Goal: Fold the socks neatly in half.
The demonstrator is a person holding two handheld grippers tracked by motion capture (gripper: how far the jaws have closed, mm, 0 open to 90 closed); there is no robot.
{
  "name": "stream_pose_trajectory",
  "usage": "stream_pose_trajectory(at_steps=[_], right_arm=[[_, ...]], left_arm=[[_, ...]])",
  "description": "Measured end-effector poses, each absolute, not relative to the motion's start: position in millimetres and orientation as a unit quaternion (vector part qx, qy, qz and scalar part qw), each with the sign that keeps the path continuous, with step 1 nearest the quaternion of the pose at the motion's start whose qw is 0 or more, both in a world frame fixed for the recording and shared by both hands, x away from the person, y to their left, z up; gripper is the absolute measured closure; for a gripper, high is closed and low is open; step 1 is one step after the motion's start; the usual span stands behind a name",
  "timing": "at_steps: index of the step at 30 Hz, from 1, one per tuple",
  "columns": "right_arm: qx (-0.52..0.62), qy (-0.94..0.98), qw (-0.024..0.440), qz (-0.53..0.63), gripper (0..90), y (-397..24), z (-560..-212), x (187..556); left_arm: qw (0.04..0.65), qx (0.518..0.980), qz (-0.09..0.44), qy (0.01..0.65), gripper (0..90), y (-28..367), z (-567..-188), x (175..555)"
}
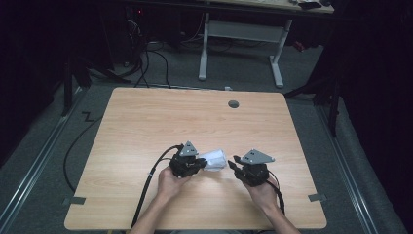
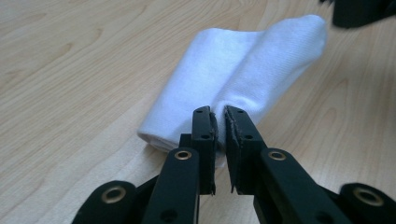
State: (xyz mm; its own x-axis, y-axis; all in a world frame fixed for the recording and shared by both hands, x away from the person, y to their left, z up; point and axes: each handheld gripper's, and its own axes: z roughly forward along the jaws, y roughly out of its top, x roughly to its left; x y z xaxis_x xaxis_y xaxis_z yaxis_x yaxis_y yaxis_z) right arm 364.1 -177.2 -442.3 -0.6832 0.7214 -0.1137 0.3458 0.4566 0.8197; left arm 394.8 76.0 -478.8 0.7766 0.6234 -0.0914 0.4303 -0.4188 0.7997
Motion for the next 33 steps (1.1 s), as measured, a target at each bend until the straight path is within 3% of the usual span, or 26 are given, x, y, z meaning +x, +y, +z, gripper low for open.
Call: stream_pose_trajectory(at_steps=[5,10,14,21,26,33], right_arm=[[0.32,0.817,0.202,0.435,72.1,-159.6,-426.9,384.9],[0.34,0.836,0.153,0.402,71.3,-137.1,-443.3,417.1],[0.351,0.846,0.128,0.379,69.4,-130.5,-462.5,423.4],[0.349,0.848,0.134,0.376,67.6,-133.0,-471.5,423.1],[0.348,0.845,0.142,0.38,66.0,-133.5,-474.1,420.5],[0.351,0.838,0.144,0.391,63.6,-137.0,-477.6,418.7]], left_arm=[[0.442,0.829,0.112,0.325,81.5,78.3,-478.9,398.7],[0.439,0.83,0.111,0.327,79.8,80.8,-478.2,399.0],[0.436,0.829,0.085,0.339,68.4,86.1,-478.2,397.8],[0.458,0.808,0.086,0.36,55.9,98.1,-466.6,388.9],[0.445,0.813,0.112,0.357,47.4,80.4,-452.5,394.3],[0.421,0.805,0.103,0.405,46.9,66.7,-464.3,408.6]])
